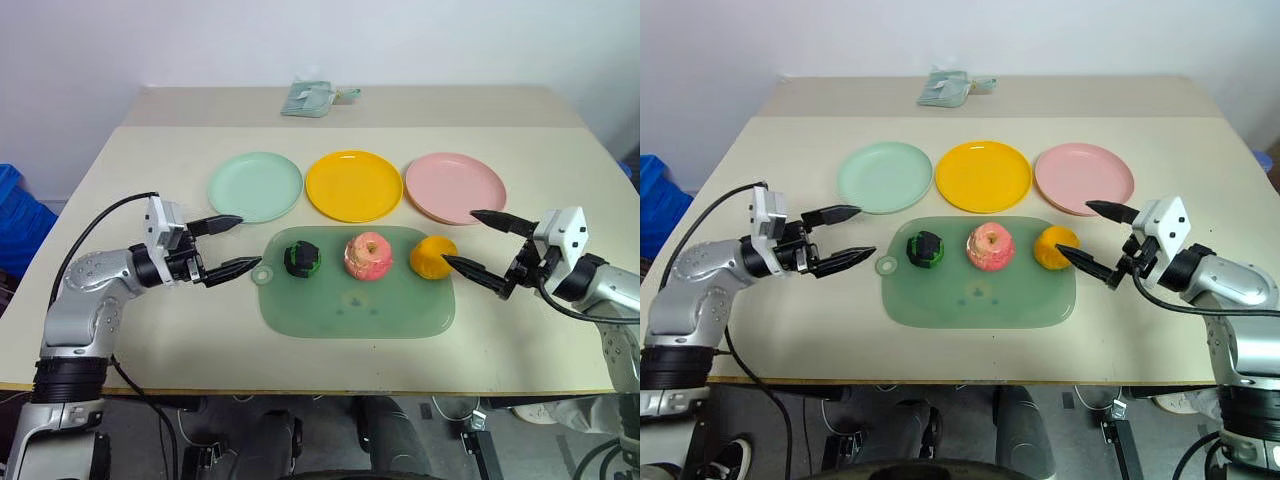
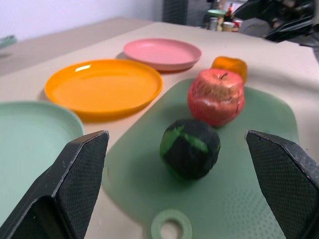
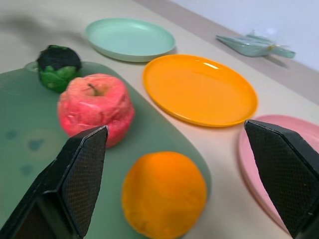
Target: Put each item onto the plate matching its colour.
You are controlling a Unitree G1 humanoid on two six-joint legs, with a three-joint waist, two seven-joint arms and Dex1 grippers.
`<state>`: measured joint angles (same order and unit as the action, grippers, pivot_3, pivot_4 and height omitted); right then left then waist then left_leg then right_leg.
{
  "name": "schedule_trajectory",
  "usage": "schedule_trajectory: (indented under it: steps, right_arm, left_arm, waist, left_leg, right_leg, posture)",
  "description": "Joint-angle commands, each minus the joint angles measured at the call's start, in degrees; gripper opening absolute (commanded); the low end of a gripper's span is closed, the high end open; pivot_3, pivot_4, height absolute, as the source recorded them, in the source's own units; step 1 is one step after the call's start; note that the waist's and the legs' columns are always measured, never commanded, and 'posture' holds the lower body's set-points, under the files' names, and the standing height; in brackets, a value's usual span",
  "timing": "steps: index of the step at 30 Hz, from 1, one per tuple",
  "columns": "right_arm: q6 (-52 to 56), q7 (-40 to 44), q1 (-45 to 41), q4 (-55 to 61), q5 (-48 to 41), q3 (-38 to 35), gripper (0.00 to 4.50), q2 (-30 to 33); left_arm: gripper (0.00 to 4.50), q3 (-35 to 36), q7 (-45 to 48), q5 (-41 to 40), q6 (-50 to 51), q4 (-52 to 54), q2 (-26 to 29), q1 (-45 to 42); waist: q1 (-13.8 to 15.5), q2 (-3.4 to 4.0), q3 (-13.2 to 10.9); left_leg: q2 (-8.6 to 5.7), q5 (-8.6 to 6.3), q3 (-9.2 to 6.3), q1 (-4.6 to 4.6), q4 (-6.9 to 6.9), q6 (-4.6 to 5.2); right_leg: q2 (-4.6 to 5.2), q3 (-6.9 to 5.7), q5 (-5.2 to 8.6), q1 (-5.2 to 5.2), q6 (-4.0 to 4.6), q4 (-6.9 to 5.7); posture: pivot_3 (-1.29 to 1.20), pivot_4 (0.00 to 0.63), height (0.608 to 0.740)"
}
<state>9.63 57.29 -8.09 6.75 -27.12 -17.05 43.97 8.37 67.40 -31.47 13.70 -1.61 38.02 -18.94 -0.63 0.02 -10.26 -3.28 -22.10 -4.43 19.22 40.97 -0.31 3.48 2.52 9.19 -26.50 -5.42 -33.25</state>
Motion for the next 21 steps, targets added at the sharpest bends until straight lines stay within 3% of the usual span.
schedule_trajectory:
  steps: [1, 9, 12, 17, 21]
  right_arm:
    - [-1.0, 0.4, -2.7, 0.5, 0.0, 0.0, 4.46, 0.9]
    - [4.0, -2.2, -7.7, 5.2, -0.7, 1.9, 4.46, 1.6]
    - [12.7, -0.4, -9.9, 8.7, -6.4, 2.8, 4.46, 3.7]
    - [23.7, -1.3, -19.3, 14.8, -9.3, 10.5, 4.46, 5.2]
    - [31.8, -5.8, -27.3, 16.4, -10.5, 15.8, 4.46, 1.9]
  left_arm:
    - [4.5, 1.4, -0.6, -0.9, 0.1, 3.0, 0.6, -0.2]
    - [4.5, 1.8, -2.4, -3.1, 7.9, 3.3, 2.6, -1.8]
    - [4.5, 1.6, -2.4, -3.3, 9.6, 2.7, 2.8, -3.0]
    - [4.5, 1.9, -0.4, -2.9, 8.0, -1.3, 2.6, -3.7]
    - [4.5, -1.9, 0.5, -1.5, 6.6, 0.2, -0.2, -2.3]
  waist:
    - [-0.2, 0.0, 0.0]
    - [-0.1, 0.0, 0.0]
    - [0.0, 0.01, 0.0]
    - [-0.3, 0.01, 0.0]
    - [-0.1, -0.01, 0.0]
  left_leg:
    - [0.01, 0.0, 0.0, 0.01, 0.0, 0.0]
    - [0.02, 0.0, -0.01, 0.02, 0.0, 0.0]
    - [0.02, 0.0, -0.02, 0.04, 0.0, -0.01]
    - [0.02, 0.0, -0.05, 0.04, 0.0, -0.01]
    - [0.04, 0.04, -0.05, 0.11, -0.02, -0.08]
  right_leg:
    - [-0.01, 0.0, 0.0, -0.01, 0.0, 0.0]
    - [-0.02, 0.0, 0.0, -0.02, 0.0, -0.01]
    - [-0.01, 0.0, 0.0, -0.03, 0.0, -0.01]
    - [-0.01, -0.03, 0.0, -0.03, 0.0, 0.01]
    - [-0.01, -0.03, 0.0, -0.13, 0.0, 0.0]
  posture:
    - [0.0, 0.15, 0.74]
    - [0.0, 0.15, 0.74]
    - [0.0, 0.15, 0.74]
    - [0.0, 0.15, 0.74]
    - [0.0, 0.15, 0.74]
